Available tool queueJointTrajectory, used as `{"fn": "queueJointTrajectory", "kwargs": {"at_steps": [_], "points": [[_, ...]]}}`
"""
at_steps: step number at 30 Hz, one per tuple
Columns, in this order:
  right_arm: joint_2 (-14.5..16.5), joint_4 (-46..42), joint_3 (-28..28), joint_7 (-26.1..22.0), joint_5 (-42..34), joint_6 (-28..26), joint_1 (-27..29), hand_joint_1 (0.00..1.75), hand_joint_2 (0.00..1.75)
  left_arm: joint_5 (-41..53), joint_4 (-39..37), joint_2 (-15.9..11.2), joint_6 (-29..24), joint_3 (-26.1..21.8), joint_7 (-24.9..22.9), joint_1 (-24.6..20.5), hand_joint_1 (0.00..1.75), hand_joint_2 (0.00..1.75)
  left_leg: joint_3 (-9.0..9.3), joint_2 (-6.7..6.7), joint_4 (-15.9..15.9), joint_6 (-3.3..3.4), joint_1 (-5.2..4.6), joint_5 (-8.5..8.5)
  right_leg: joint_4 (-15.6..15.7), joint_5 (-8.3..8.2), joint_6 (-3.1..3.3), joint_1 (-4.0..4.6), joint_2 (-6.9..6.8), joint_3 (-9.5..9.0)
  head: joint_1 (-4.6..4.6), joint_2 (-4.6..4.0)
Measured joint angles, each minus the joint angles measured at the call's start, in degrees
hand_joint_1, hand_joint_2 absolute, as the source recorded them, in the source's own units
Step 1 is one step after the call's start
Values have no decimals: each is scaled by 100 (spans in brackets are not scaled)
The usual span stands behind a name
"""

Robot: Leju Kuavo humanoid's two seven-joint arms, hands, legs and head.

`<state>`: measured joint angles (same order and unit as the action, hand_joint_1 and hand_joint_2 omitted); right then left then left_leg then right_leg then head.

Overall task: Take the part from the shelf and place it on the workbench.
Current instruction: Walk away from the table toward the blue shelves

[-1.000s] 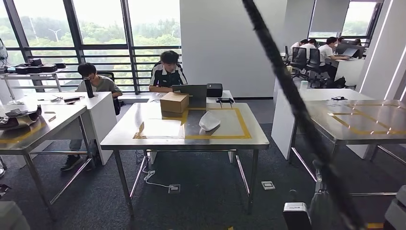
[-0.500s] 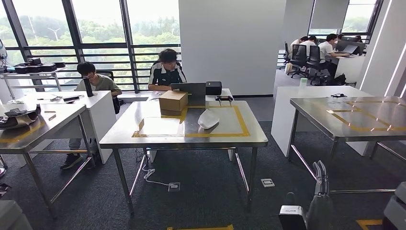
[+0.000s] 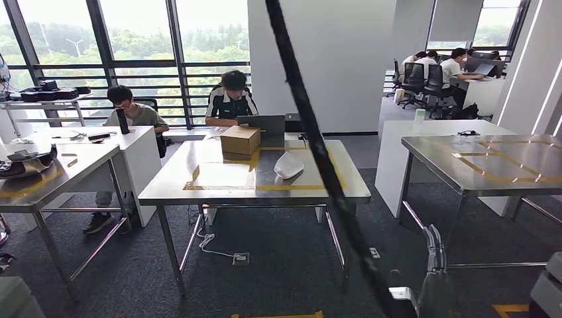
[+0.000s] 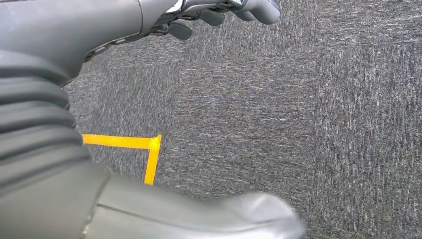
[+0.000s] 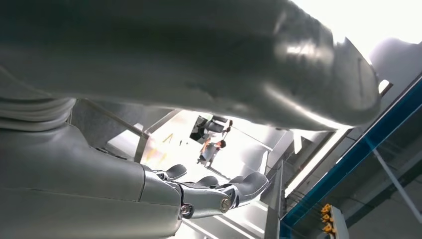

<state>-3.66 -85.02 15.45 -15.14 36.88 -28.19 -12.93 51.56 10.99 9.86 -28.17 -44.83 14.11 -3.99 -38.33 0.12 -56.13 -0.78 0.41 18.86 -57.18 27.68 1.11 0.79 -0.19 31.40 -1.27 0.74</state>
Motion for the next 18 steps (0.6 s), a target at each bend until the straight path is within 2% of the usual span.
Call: {"fn": "queueJointTrajectory", "kwargs": {"at_steps": [1,5,18], "points": [[1,-2,0,16,41,-9,15,0,0,7,-1,0,0,0,-1,0,0,175,0,0,0,0,0,0,0,0,0,0,0,0,0,0],[6,-7,0,39,108,-13,71,0,175,31,-2,0,23,0,-3,0,0,175,-2,0,-1,1,-1,0,0,-1,-2,-1,0,1,0,0],[6,-61,0,24,-74,553,146,0,175,-26,9,-13,182,19,20,10,0,175,-4,2,-1,4,-1,-3,0,-3,-6,-3,1,7,0,0]]}}
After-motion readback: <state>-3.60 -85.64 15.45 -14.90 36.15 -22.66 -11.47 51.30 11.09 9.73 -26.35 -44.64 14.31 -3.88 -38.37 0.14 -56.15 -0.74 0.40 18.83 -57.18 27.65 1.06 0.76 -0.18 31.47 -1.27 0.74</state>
